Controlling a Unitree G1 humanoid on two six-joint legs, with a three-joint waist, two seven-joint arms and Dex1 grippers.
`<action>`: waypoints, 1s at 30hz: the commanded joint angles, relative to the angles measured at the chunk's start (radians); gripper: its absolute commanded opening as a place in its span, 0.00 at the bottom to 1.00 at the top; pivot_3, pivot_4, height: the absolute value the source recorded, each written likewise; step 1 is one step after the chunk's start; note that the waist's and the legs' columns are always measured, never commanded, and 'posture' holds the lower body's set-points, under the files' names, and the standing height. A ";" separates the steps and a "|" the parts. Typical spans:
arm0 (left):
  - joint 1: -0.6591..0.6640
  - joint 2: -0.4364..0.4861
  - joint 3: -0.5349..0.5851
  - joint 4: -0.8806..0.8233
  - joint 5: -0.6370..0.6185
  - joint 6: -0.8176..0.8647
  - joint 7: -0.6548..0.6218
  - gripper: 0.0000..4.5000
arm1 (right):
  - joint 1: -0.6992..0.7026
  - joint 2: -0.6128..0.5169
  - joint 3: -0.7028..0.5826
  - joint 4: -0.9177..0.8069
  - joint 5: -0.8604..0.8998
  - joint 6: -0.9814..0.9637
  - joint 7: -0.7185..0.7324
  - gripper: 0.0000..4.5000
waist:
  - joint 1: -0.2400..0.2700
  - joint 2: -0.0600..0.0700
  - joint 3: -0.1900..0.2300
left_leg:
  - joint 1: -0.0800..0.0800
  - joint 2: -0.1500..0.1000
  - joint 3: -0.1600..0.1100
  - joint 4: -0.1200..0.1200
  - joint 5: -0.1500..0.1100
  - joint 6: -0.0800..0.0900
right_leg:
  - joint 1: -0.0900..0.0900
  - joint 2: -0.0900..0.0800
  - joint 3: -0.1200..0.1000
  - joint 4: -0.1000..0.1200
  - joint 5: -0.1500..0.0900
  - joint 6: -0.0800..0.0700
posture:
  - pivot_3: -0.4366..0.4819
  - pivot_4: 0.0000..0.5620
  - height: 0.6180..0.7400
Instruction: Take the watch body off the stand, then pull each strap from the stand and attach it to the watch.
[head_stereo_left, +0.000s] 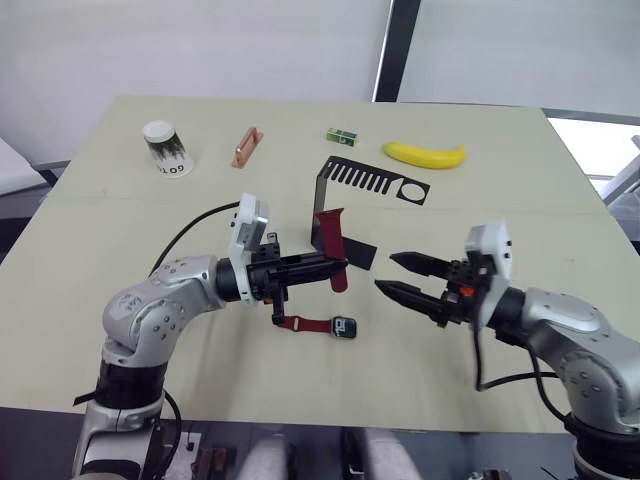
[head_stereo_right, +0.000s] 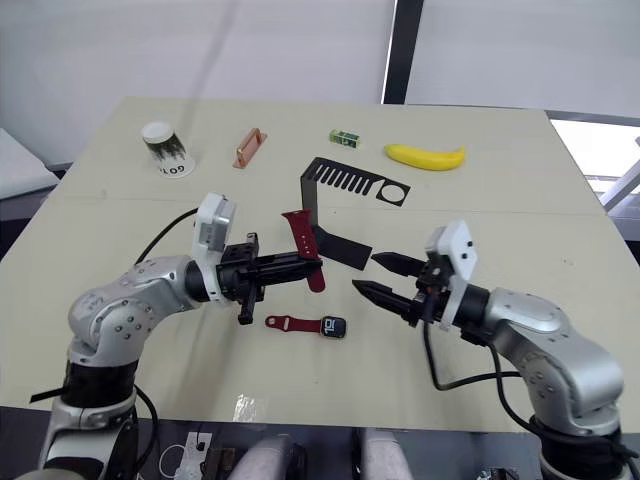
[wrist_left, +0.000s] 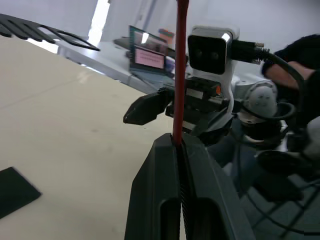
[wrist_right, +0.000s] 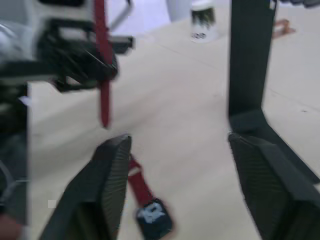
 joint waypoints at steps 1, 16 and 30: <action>-0.083 -0.007 -0.025 0.102 -0.037 0.030 -0.086 0.00 | -0.042 0.006 -0.068 -0.003 0.308 0.070 -0.137 0.99 | 0.000 0.000 0.000 | 0.000 0.000 0.000 0.000 0.000 0.000 | 0.000 0.000 0.000 0.000 0.000 0.000 | 0.48 0.27 1.00; -0.181 -0.053 -0.111 0.205 0.025 -0.003 -0.211 0.00 | -0.187 0.045 0.113 0.045 0.642 -0.024 -0.626 0.99 | 0.000 0.000 0.000 | -0.003 0.000 0.000 0.000 0.001 0.001 | -0.003 -0.001 0.000 0.001 0.000 0.000 | 0.48 0.27 1.00; -0.167 -0.071 -0.083 0.186 0.011 0.005 -0.165 0.00 | -0.179 0.055 0.151 0.016 0.614 -0.098 -0.626 0.70 | 0.000 0.000 0.000 | -0.004 0.000 0.000 0.000 0.001 0.001 | -0.003 -0.001 0.000 0.001 0.000 0.000 | 0.48 0.27 1.00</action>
